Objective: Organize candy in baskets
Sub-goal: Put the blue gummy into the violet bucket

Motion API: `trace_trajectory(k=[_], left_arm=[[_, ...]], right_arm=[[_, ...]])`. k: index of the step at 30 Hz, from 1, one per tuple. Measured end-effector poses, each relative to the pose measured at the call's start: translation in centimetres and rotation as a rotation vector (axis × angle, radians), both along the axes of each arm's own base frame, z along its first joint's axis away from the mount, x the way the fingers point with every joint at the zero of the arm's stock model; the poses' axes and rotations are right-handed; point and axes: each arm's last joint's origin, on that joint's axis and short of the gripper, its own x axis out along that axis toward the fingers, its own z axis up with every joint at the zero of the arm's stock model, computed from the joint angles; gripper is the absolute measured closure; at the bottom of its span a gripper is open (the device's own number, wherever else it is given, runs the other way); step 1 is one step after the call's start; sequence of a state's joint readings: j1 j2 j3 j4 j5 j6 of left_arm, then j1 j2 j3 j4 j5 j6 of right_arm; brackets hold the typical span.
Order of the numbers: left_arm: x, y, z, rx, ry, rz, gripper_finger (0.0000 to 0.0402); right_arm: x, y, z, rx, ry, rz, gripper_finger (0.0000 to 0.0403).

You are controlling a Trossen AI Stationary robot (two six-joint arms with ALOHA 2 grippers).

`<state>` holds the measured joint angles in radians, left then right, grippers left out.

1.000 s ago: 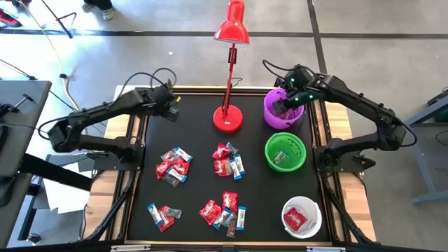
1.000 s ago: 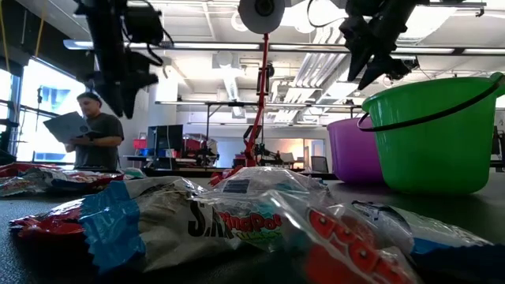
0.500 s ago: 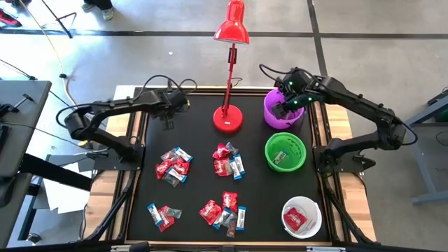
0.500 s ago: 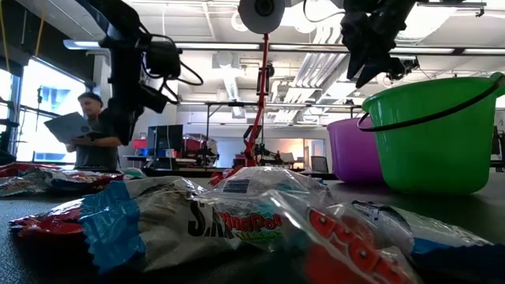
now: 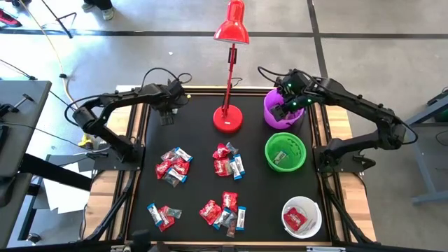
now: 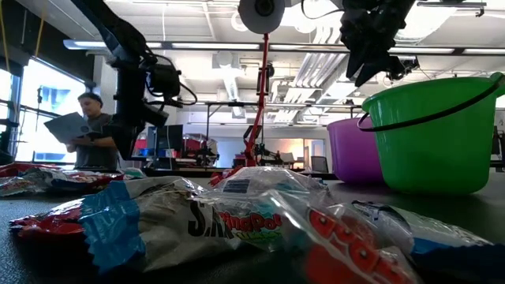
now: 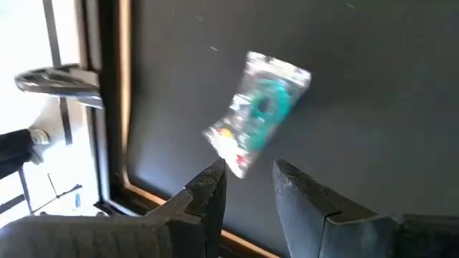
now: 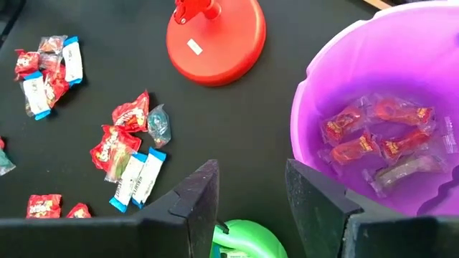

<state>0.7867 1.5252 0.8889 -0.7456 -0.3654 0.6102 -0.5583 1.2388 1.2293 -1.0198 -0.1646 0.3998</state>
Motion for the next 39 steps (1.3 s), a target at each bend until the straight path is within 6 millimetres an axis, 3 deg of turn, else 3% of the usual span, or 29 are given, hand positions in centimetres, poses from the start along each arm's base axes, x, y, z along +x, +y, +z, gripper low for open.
trace_trajectory(k=[10, 22, 29, 33, 39], left_arm=[[0.3, 2.1, -0.2, -0.101, -0.068, -0.076, 0.03], [0.0, 3.3, -3.3, -0.199, -0.001, -0.054, 0.03], [0.2, 3.5, -3.7, -0.194, -0.023, -0.029, 0.0302], [0.4, 3.4, -3.7, -0.232, -0.102, 0.01, 0.0326], [0.5, 3.4, -3.6, -0.243, -0.16, 0.117, 0.0393]], right_arm=[[0.1, -0.1, 0.1, -0.004, -0.016, -0.009, 0.0247], [0.4, -0.3, 0.3, -0.016, -0.05, -0.026, 0.0247], [0.4, -0.3, 0.3, -0.014, -0.052, -0.029, 0.0247], [0.4, -0.3, 0.3, -0.013, -0.06, -0.036, 0.0247], [0.5, -0.3, 0.4, -0.014, -0.065, -0.034, 0.0247]])
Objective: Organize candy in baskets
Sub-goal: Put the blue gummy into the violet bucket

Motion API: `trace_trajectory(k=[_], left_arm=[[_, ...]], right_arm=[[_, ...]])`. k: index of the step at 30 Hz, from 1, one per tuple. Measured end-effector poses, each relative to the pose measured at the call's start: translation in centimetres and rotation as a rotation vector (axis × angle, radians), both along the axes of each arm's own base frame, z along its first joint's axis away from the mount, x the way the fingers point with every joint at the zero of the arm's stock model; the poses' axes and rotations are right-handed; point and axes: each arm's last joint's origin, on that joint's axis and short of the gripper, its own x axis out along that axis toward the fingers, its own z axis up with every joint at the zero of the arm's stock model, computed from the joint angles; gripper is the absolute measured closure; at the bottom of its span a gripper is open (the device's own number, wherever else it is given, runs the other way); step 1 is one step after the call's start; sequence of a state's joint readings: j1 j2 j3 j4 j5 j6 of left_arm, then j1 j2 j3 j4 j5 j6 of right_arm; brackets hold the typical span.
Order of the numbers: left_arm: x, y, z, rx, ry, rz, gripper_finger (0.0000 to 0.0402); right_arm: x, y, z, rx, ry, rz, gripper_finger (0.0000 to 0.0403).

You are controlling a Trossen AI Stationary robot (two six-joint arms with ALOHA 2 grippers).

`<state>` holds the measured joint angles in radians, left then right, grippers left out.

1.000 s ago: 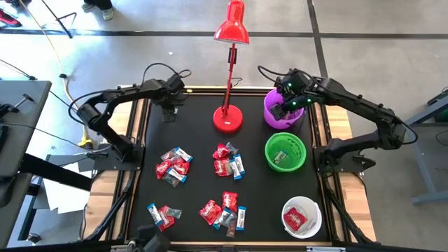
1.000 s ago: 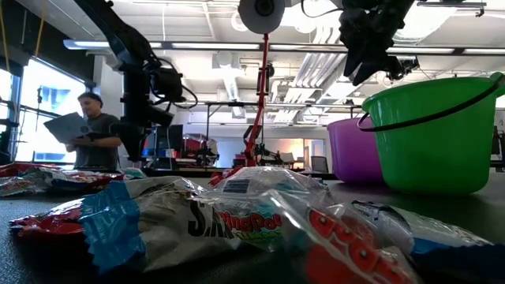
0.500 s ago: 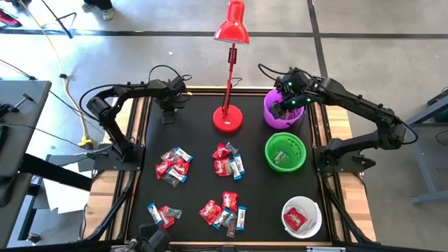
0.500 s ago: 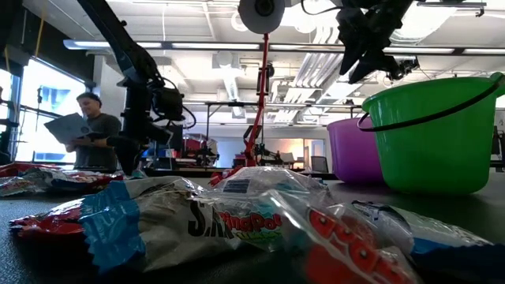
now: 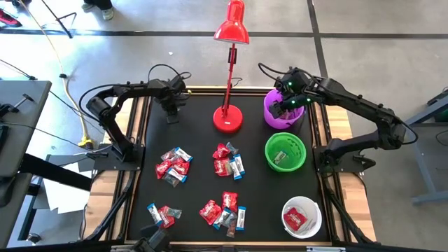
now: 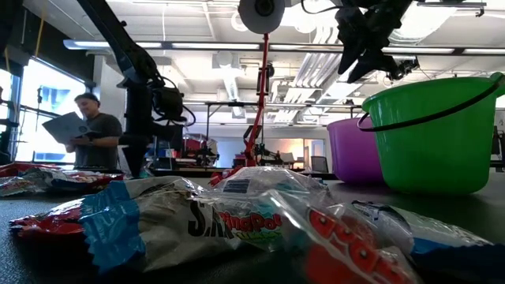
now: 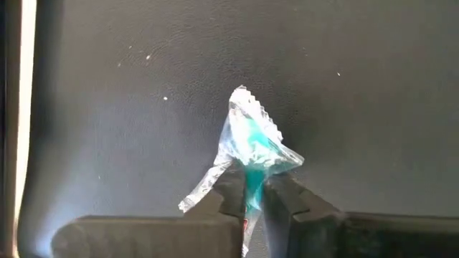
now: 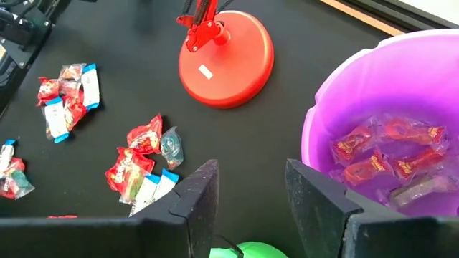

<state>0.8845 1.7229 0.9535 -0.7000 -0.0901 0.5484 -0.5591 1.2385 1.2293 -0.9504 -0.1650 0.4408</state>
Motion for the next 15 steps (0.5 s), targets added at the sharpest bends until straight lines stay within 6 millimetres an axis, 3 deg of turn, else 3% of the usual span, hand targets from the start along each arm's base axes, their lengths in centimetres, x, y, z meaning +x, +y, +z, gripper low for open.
trace_trajectory(k=[5, 15], left_arm=[[0.1, -0.2, 0.2, -0.009, -0.031, 0.086, 0.0392], [1.4, -1.6, 1.9, -0.144, -0.276, 0.257, 0.04]], right_arm=[[0.0, 0.0, 0.0, 0.0, 0.0, 0.0, 0.0247], [0.5, 0.2, 0.3, -0.013, -0.041, 0.003, 0.0247]])
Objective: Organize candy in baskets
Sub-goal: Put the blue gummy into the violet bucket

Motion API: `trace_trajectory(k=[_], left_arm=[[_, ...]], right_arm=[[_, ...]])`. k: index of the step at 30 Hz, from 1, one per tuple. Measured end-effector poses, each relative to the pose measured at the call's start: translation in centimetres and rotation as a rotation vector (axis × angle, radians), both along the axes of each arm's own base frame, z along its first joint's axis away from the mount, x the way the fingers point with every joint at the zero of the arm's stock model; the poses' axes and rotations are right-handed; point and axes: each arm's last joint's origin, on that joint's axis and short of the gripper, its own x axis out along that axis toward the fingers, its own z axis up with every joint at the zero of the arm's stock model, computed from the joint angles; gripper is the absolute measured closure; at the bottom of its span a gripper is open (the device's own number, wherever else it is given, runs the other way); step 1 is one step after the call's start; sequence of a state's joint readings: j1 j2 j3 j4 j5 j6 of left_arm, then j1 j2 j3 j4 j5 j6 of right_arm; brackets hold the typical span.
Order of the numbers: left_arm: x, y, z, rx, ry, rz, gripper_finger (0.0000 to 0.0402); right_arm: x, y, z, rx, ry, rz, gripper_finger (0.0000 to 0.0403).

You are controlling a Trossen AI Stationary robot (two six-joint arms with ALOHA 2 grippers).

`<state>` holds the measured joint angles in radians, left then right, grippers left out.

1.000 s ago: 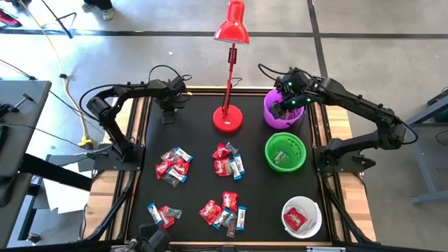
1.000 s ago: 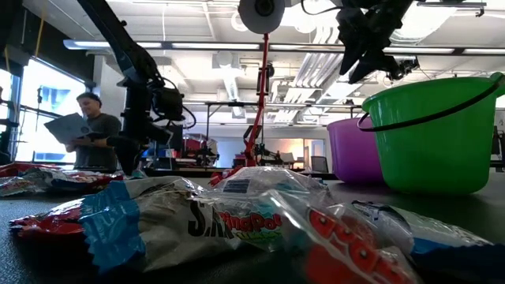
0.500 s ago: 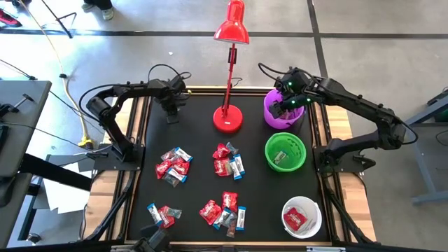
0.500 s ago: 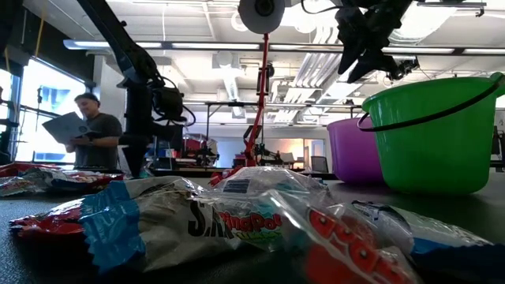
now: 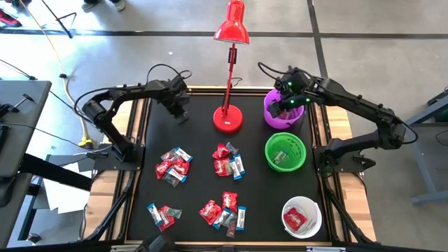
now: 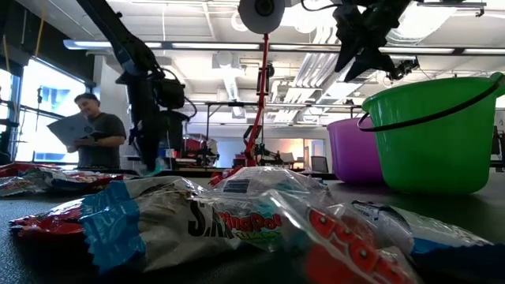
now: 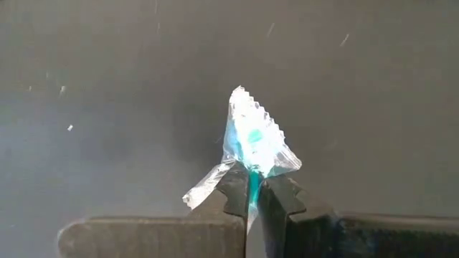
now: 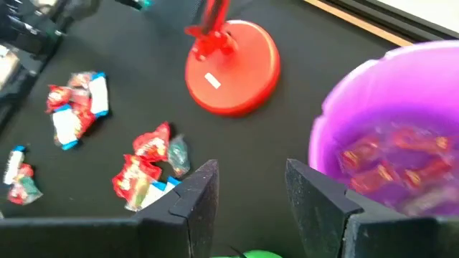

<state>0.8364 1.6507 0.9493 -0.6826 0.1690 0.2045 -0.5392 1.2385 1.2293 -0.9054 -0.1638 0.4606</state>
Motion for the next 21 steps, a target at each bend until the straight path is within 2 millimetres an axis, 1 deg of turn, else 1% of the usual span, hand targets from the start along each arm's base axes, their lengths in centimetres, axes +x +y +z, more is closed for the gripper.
trace_trajectory(k=[3, 6, 12, 16, 18, 21], left_arm=[[0.9, -0.9, 1.5, -0.01, -0.105, 0.064, 0.0401], [2.1, -2.1, 3.7, -0.016, -0.269, 0.095, 0.0401], [4.5, -5.2, 10.1, 0.093, -0.677, 0.135, 0.0401], [5.5, -7.5, 14.0, 0.184, -0.935, 0.138, 0.0401], [5.8, -8.5, 15.4, 0.226, -1.031, 0.139, 0.0401], [6.2, -9.8, 16.6, 0.256, -1.125, 0.127, 0.0401]], right_arm=[[0.5, 0.2, 0.3, -0.013, -0.047, 0.005, 0.0247], [1.2, 0.3, 0.8, -0.023, -0.119, 0.008, 0.0247], [2.5, 0.6, 2.1, -0.052, -0.29, -0.005, 0.0247], [3.5, 1.0, 3.2, -0.089, -0.421, 0.016, 0.0247], [4.0, 1.4, 3.8, -0.114, -0.486, 0.04, 0.0247], [4.6, 2.0, 4.8, -0.152, -0.589, 0.075, 0.0247]])
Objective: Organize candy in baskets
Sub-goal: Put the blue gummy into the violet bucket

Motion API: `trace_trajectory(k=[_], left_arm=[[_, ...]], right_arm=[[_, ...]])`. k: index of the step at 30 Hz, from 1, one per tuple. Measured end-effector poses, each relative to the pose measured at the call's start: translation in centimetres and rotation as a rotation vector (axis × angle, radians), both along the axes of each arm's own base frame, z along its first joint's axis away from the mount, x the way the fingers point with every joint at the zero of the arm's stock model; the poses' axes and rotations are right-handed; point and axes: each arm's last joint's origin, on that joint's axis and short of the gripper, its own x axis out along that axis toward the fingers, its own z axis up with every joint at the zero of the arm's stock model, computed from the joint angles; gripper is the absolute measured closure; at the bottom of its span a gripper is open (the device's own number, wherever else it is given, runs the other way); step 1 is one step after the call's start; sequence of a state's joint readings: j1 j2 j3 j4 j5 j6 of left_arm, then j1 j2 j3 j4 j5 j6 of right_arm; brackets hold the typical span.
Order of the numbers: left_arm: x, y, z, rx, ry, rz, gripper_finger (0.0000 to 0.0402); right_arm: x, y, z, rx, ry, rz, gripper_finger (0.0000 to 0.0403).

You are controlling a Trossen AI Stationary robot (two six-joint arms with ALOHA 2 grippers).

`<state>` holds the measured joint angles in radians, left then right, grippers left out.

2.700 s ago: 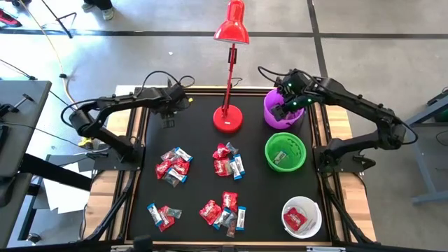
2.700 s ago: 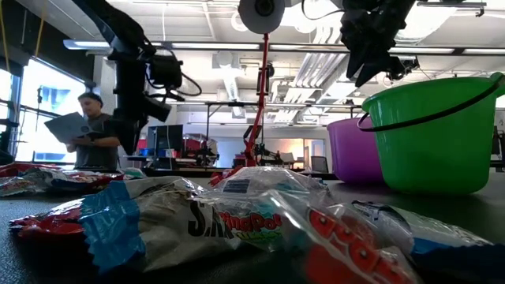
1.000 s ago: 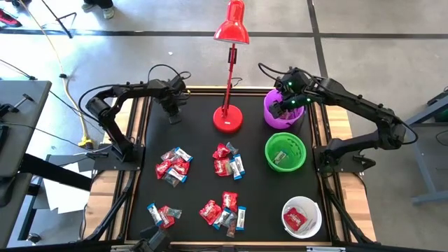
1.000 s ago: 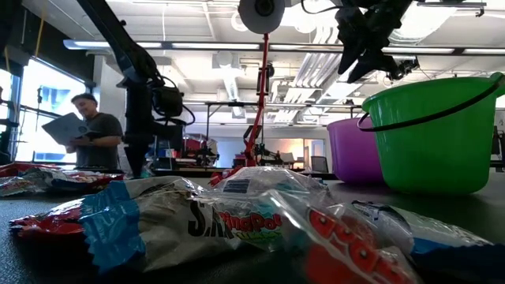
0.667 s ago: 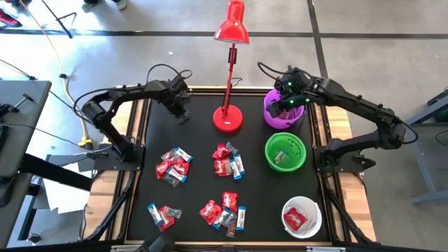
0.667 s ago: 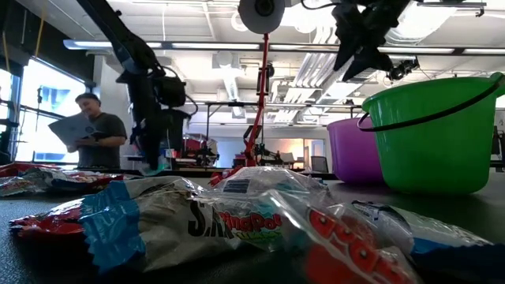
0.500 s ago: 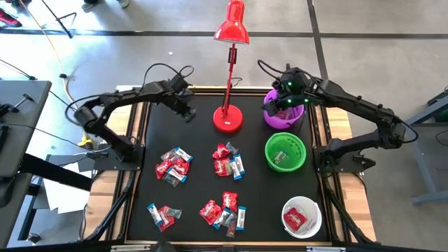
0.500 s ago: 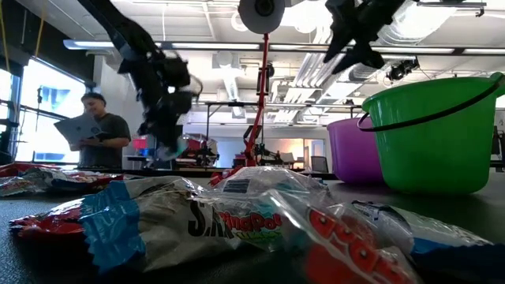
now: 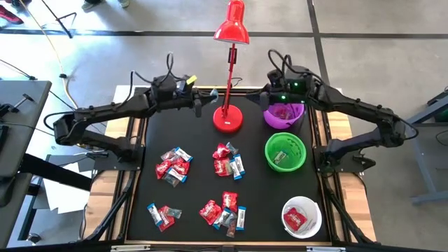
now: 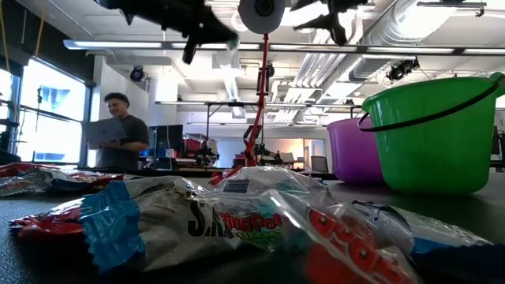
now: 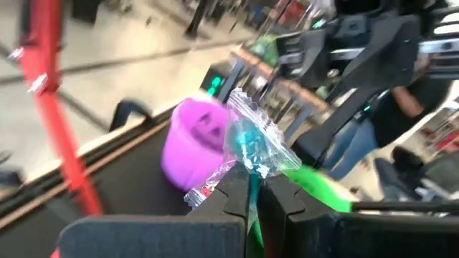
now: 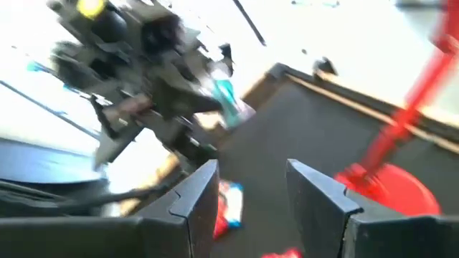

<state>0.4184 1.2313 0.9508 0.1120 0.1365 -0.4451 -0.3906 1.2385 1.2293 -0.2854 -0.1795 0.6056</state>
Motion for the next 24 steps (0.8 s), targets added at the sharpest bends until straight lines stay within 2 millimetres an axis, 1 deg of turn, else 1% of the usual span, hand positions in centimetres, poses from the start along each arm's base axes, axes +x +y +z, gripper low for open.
trace_trajectory(k=[5, 9, 13, 19, 24], left_arm=[[0.8, -1.9, 0.9, 0.011, -0.088, -0.055, 0.0401], [1.2, -3.0, 1.5, 0.036, -0.146, -0.044, 0.0401], [1.3, -3.4, 2.2, 0.063, -0.216, -0.022, 0.0401], [1.4, -3.7, 2.6, 0.113, -0.247, 0.038, 0.0401], [1.3, -3.6, 3.1, 0.113, -0.302, 0.056, 0.0401]], right_arm=[[0.7, 1.1, 1.4, -0.052, -0.135, 0.046, 0.0247], [1.3, 1.7, 1.6, -0.069, -0.175, 0.067, 0.0247], [2.2, 1.7, 1.4, -0.088, -0.201, 0.069, 0.0247], [3.8, 1.0, 0.6, -0.124, -0.222, 0.067, 0.0247], [4.4, 0.7, 0.2, -0.161, -0.221, 0.068, 0.0247]])
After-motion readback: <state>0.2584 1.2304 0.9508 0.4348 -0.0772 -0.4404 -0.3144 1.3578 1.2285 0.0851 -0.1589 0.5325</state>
